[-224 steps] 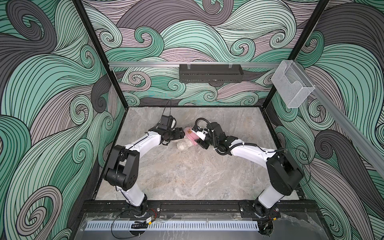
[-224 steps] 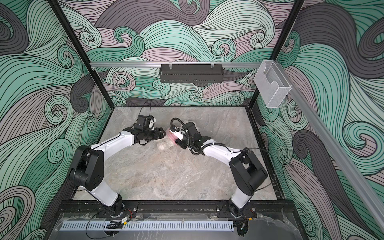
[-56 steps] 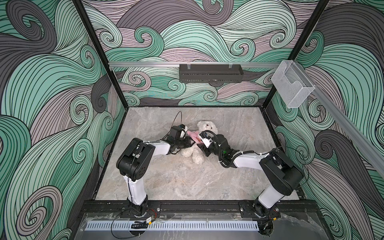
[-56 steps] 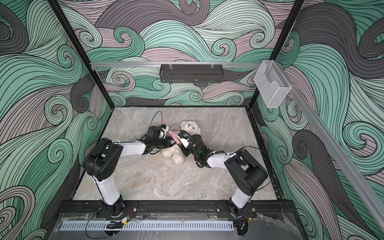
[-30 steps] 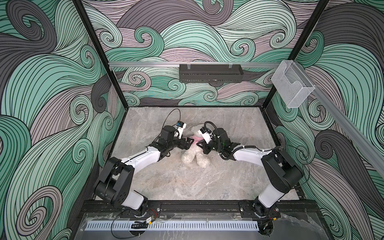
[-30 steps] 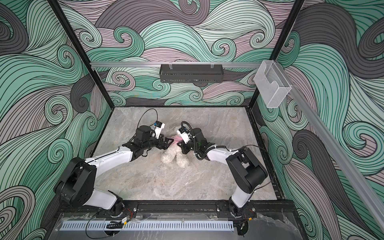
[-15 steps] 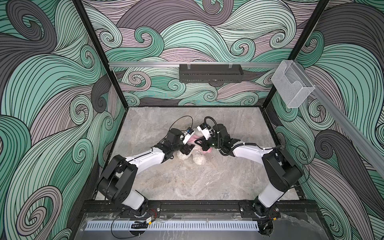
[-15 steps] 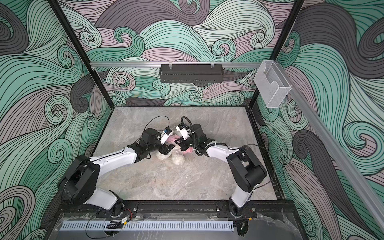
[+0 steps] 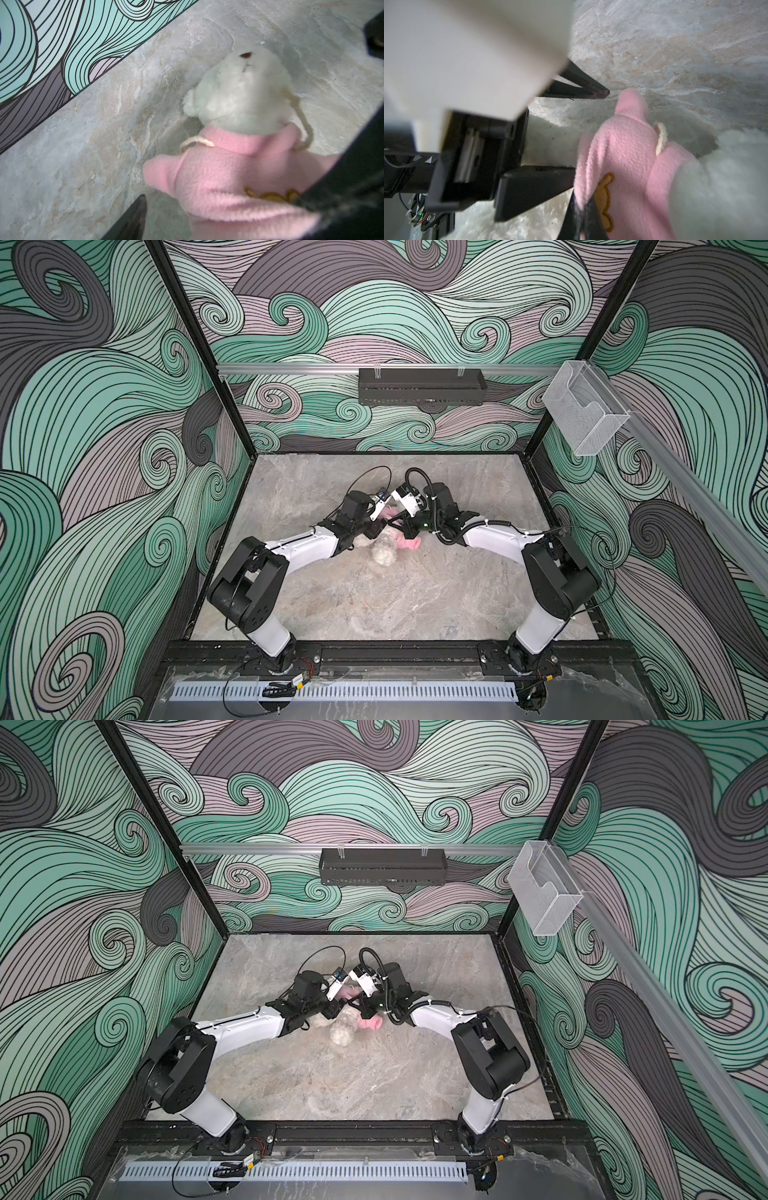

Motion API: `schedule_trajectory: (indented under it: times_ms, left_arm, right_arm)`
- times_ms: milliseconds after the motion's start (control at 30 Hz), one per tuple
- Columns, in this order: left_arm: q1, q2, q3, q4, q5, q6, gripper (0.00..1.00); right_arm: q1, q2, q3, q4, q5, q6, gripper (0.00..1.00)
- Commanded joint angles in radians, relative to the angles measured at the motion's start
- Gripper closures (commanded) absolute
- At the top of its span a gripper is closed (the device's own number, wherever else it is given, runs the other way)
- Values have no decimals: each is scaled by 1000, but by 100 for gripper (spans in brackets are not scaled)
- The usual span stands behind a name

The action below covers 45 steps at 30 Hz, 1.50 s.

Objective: Dress the teddy bear

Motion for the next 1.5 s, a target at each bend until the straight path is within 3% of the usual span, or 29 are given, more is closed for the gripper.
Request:
schedule_trajectory:
  times_ms: [0,400,467,633,800,1067,1467]
  left_arm:
    - [11,47,53,65,-26,-93,33]
    - [92,220,128,136,319,-446,19]
    - [103,240,132,177,375,-531,19]
    - [142,301,129,343,477,-796,32]
    - [170,360,135,431,474,-1001,42]
    - [170,354,119,339,339,-1043,51]
    - [169,298,33,254,110,-1168,55]
  right_arm:
    - [9,9,23,-51,-111,-80,100]
    - [10,27,-20,64,-189,-94,100]
    - [9,35,-28,80,-189,-90,100]
    - [8,28,-69,115,-181,-110,100]
    - [10,2,-144,132,-147,-162,100]
    - [10,-38,-279,261,-114,-114,100]
    - [30,-29,-428,459,-57,-23,100]
